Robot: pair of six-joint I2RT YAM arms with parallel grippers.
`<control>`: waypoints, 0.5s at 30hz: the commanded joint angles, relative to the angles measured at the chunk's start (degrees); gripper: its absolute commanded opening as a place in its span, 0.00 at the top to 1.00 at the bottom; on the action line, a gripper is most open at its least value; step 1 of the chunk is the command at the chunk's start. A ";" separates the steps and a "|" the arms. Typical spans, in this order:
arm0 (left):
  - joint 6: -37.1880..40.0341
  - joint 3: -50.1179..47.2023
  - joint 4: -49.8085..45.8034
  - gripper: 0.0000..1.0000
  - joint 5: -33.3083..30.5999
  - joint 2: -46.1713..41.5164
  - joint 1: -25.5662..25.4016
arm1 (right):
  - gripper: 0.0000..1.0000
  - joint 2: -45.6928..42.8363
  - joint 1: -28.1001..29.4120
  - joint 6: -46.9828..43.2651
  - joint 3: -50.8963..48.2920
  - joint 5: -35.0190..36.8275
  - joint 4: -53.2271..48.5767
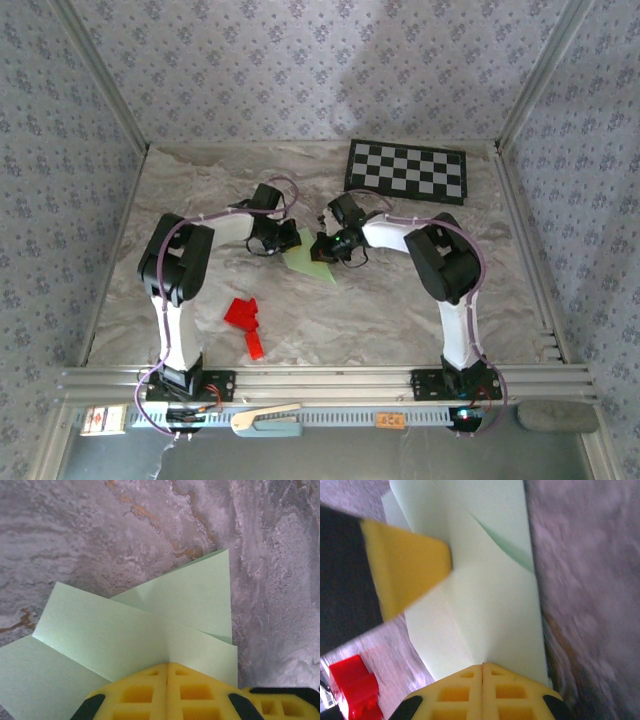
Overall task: Fold a paper plane with a square sheet of paper (pick it up from the middle)
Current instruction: Fourth fold the wing at the center of the table.
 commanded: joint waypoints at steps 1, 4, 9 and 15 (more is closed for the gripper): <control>-0.57 -0.13 -7.95 0.95 -8.19 3.50 0.52 | 0.95 -3.37 -0.45 -2.64 -4.64 -0.53 -5.92; -0.86 0.25 -8.30 0.95 -8.36 3.83 0.53 | 0.94 -5.98 -0.65 -2.94 -8.68 0.19 -6.50; -0.53 0.88 -8.27 0.95 -7.99 3.84 0.52 | 0.94 -9.81 -1.46 -2.58 -15.44 -0.43 -5.42; 0.57 3.04 -8.00 0.94 -6.06 3.21 0.26 | 0.94 -14.95 -1.95 -3.29 -18.31 1.74 -5.81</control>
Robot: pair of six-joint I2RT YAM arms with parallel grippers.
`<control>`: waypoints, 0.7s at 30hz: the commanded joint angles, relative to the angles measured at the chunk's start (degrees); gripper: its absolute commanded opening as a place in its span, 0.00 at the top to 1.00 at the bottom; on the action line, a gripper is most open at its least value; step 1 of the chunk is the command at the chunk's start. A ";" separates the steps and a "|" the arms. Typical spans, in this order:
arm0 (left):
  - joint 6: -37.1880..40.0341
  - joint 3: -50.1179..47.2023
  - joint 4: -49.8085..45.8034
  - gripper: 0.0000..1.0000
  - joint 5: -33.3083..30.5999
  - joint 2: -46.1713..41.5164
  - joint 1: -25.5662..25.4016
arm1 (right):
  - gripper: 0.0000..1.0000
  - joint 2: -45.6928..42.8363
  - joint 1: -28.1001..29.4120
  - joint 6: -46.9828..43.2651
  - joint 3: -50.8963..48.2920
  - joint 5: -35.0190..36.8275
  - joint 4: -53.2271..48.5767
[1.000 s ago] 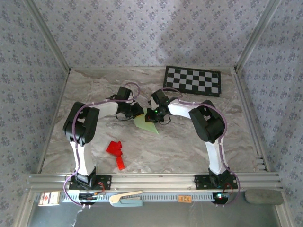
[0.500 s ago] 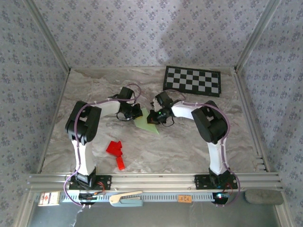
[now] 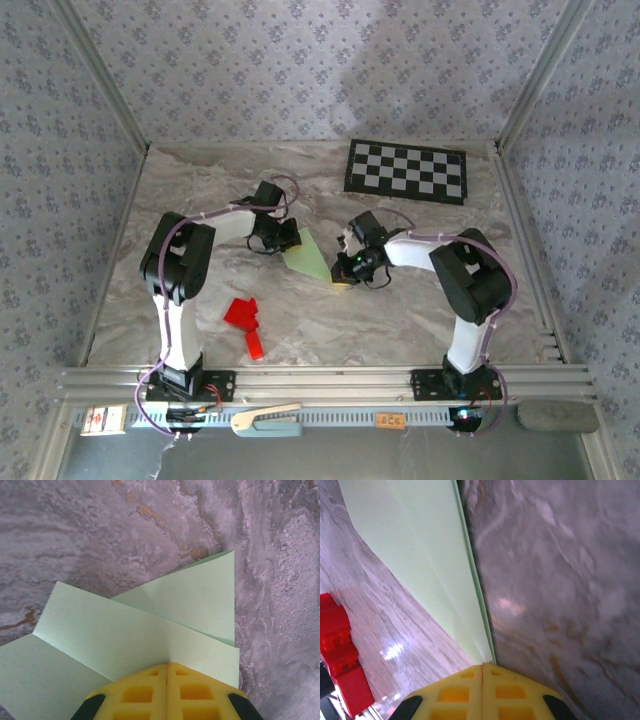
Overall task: Fold a paper plane with a square sheet of paper (pick it up from the middle)
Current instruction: Fourth fold the wing at the center of the table, then turn over the paper at the center of the table.
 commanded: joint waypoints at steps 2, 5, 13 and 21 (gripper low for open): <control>0.96 1.73 -3.37 0.92 -3.07 1.32 0.32 | 0.94 -4.17 -0.38 -1.17 -0.73 3.57 -2.73; -1.10 3.47 -1.05 0.86 2.11 -1.89 0.41 | 0.85 -7.28 -0.24 0.19 -0.10 7.05 0.62; -6.51 2.18 0.33 0.59 0.70 -13.42 3.28 | 0.61 -6.19 0.66 -2.14 5.83 13.97 1.12; -12.48 -12.23 8.82 0.50 -0.61 -24.65 10.45 | 0.55 6.87 -1.26 -9.87 20.04 4.37 -2.73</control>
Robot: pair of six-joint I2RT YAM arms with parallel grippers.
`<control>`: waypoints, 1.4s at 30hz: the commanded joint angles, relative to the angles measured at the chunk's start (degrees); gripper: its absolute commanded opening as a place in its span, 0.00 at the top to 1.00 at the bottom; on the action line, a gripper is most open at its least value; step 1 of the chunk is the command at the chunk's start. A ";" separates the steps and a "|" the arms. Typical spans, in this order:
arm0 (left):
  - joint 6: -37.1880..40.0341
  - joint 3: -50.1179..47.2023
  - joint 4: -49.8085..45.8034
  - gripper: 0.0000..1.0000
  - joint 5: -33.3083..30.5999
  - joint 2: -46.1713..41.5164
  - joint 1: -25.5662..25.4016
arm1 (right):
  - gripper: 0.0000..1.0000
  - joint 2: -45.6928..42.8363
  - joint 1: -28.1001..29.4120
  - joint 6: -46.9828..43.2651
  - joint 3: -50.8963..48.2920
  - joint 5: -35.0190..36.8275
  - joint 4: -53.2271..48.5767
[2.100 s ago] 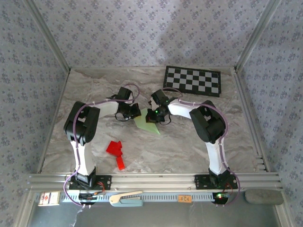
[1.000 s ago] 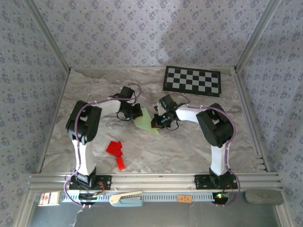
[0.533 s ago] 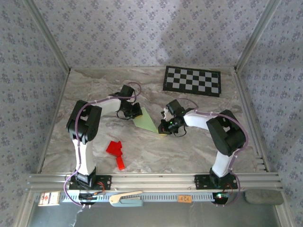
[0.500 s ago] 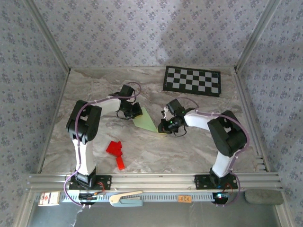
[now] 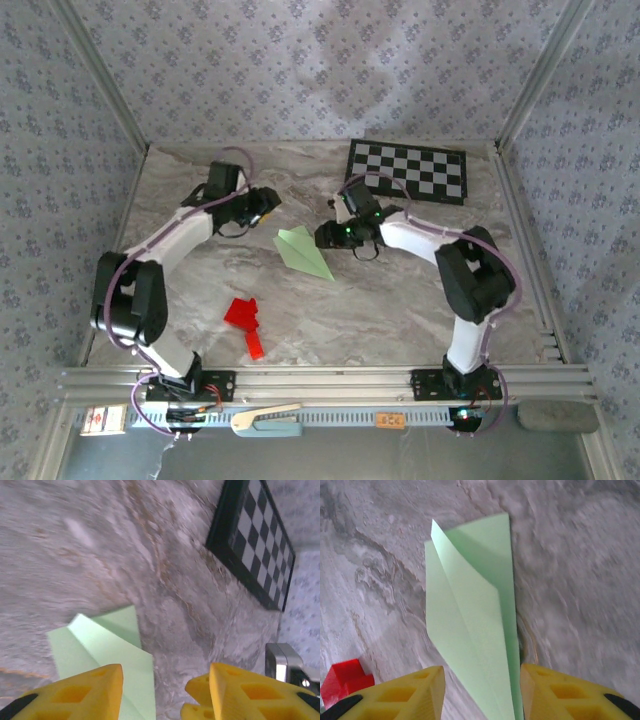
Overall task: Fold a paper plane with a square sheet of paper (pick it up from the middle)
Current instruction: Turn over the paper at the center of the table.
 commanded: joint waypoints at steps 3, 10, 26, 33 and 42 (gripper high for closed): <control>-3.85 -7.80 3.62 0.47 -0.68 -4.08 2.92 | 0.57 8.04 -1.97 -3.97 7.38 -9.76 -3.22; -3.37 -11.85 4.30 0.40 -0.43 -6.76 3.29 | 0.62 13.45 -2.07 -4.18 12.31 -12.39 -4.27; -3.48 -14.49 10.47 0.35 5.59 -6.07 3.23 | 0.94 14.28 -2.06 -2.22 11.37 -16.62 0.55; -6.39 -17.64 19.47 0.26 12.65 -4.98 2.19 | 0.96 5.76 -3.24 8.35 3.40 -18.35 14.90; -5.29 -15.01 24.92 0.21 17.08 -5.99 -2.10 | 0.95 -3.50 -4.99 28.98 -7.80 -19.77 35.17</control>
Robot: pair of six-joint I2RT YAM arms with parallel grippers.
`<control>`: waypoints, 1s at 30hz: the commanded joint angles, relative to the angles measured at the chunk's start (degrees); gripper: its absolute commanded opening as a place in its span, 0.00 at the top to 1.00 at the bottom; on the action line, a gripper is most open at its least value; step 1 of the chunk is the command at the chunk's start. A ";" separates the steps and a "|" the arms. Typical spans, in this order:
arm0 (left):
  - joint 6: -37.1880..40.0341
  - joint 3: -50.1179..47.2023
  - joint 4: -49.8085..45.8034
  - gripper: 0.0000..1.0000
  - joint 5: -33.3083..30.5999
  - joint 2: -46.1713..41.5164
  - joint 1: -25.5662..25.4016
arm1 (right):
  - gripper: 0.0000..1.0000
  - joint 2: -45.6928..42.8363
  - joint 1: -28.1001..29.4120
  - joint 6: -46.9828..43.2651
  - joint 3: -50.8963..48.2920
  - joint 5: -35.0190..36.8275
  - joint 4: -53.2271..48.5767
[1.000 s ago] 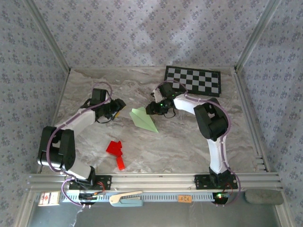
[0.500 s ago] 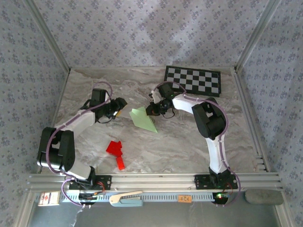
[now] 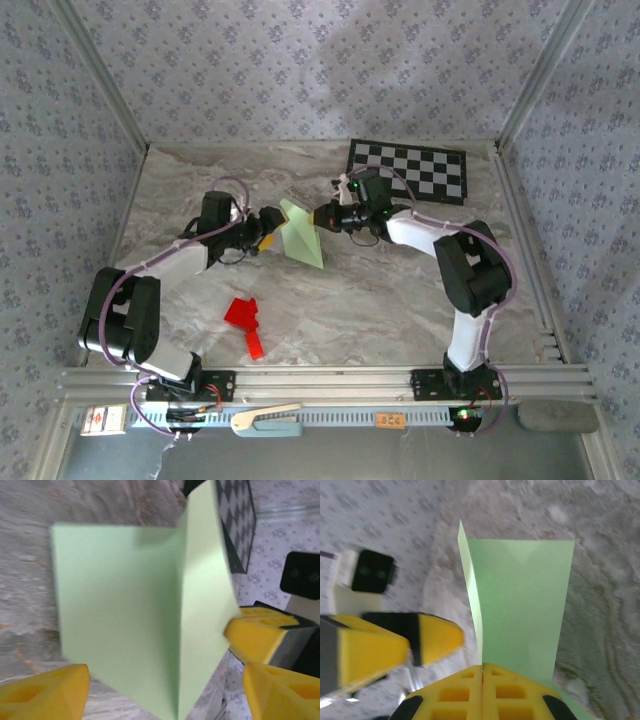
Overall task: Fold a paper plane with a square sheet of paper (pick it up from the middle)
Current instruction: Turn over the paper at the center of the table.
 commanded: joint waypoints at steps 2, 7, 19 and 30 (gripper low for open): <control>-0.35 2.67 7.26 0.22 5.19 -0.23 -1.60 | 0.95 -3.14 -0.80 12.92 -4.09 -1.87 13.31; -5.26 2.67 17.59 0.26 9.25 2.56 -2.82 | 0.94 -4.43 -1.27 20.70 -6.40 -2.84 21.81; -10.60 2.68 29.74 0.45 12.85 5.26 -4.26 | 0.93 -4.57 -1.79 29.49 -7.88 -3.82 30.63; -14.37 1.64 35.55 0.65 11.99 6.44 -4.12 | 0.93 -4.34 -2.72 31.39 -9.12 -3.64 33.33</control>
